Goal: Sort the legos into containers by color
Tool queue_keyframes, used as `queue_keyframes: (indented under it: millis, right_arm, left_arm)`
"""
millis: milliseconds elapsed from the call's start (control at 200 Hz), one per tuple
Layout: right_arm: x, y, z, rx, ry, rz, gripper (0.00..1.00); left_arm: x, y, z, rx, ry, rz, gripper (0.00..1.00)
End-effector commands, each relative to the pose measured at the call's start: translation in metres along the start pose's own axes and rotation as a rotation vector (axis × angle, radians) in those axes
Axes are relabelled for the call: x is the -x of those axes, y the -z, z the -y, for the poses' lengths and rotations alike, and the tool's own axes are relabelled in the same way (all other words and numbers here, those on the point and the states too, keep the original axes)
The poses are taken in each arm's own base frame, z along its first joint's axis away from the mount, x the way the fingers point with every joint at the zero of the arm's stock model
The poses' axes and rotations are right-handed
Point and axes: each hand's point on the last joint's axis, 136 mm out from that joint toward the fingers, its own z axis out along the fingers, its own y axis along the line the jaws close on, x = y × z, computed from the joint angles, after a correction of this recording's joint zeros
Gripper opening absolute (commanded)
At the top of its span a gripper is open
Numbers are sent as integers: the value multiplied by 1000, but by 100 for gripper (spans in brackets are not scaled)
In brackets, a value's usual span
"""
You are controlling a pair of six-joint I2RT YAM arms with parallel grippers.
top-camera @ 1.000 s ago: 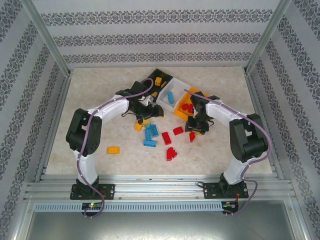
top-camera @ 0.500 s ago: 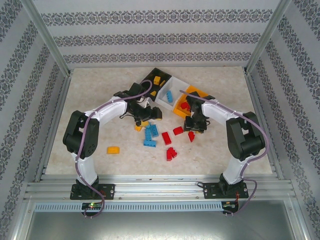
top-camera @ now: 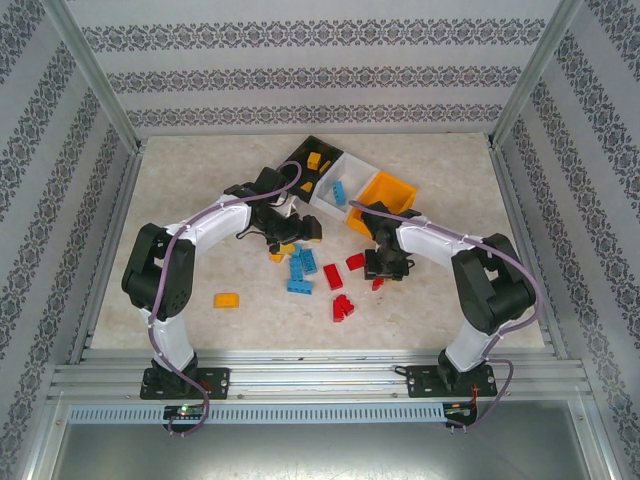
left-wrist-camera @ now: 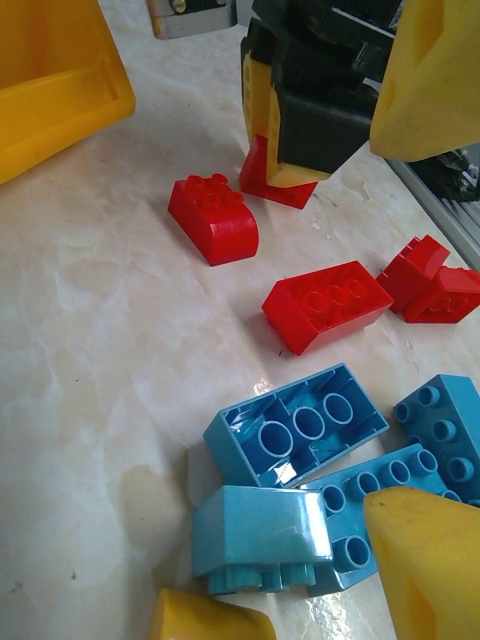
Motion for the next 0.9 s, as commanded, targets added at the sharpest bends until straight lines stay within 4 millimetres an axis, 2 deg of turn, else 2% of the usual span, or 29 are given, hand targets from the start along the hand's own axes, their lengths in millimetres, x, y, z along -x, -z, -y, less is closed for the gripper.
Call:
queue_keyframes:
  millis: [0, 95, 180, 350, 445, 525, 709, 899]
  right_arm:
    - [4, -8, 4, -30, -23, 1, 38]
    - [7, -6, 4, -40, -23, 1, 30]
    - [8, 7, 6, -49, -20, 15, 26]
    - [22, 68, -3, 3, -14, 107, 26]
    - [45, 99, -9, 59, -37, 173, 27]
    - [69, 114, -8, 98, -75, 209, 27]
    - [130, 115, -2, 112, -130, 243, 27]
    - [174, 90, -1, 110, -156, 214, 27]
  left_arm:
    - [4, 13, 5, -8, -24, 24, 85]
    - [4, 15, 5, -2, -25, 27, 85]
    - [4, 16, 4, 3, -23, 31, 86]
    - [6, 16, 1, 14, -17, 41, 86]
    - [8, 17, -1, 25, -12, 56, 86]
    - [10, 20, -2, 41, -11, 73, 86]
    - [13, 35, -16, 136, 0, 113, 91]
    - [7, 53, -34, 234, 0, 131, 98]
